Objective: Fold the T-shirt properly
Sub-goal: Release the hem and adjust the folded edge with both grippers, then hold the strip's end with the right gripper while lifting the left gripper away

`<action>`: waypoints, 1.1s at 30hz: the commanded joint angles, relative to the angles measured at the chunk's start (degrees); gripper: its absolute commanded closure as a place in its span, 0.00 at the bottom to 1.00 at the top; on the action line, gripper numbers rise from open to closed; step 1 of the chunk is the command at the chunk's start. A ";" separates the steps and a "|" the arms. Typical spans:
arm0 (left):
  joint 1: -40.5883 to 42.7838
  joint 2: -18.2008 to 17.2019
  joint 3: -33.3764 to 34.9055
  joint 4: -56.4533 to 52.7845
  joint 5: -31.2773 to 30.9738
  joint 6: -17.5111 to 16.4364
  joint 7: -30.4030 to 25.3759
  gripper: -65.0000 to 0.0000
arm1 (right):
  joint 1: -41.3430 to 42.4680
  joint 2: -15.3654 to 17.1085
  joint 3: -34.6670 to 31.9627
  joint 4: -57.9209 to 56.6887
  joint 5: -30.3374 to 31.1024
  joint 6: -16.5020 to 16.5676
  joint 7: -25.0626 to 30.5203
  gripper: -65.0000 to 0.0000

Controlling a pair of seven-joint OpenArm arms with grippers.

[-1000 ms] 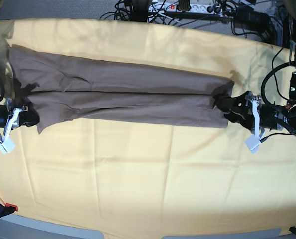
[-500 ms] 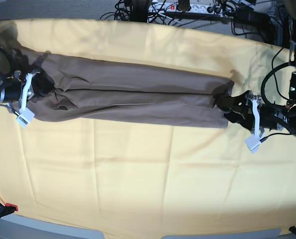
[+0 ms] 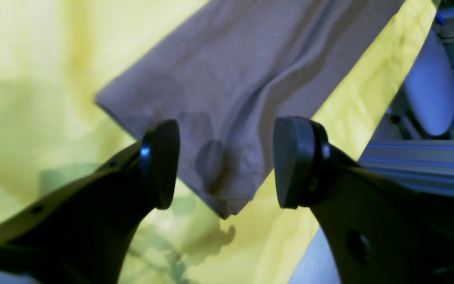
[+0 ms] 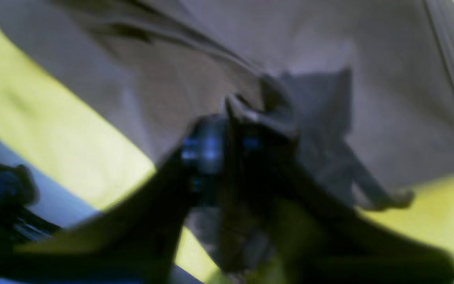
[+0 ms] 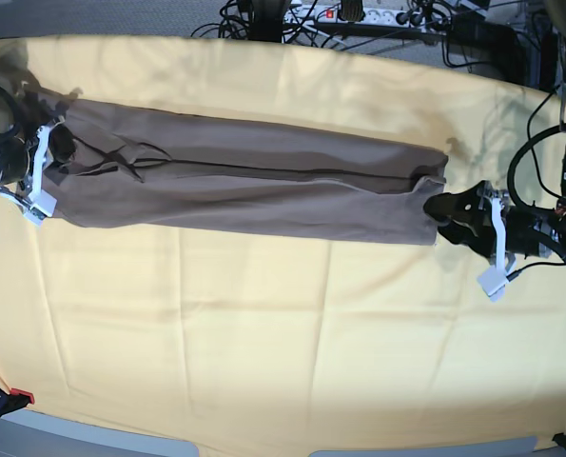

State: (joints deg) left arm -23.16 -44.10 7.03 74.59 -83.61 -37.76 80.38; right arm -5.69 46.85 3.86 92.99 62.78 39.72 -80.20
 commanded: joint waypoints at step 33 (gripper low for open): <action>1.77 -4.48 -27.08 0.79 -0.31 -0.13 -1.07 0.40 | -3.63 -10.80 15.26 1.73 -7.17 0.28 12.28 1.00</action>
State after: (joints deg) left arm -20.05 -46.96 -19.46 74.59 -82.32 -37.78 80.09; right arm -10.09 34.59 18.50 94.00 54.94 39.88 -69.10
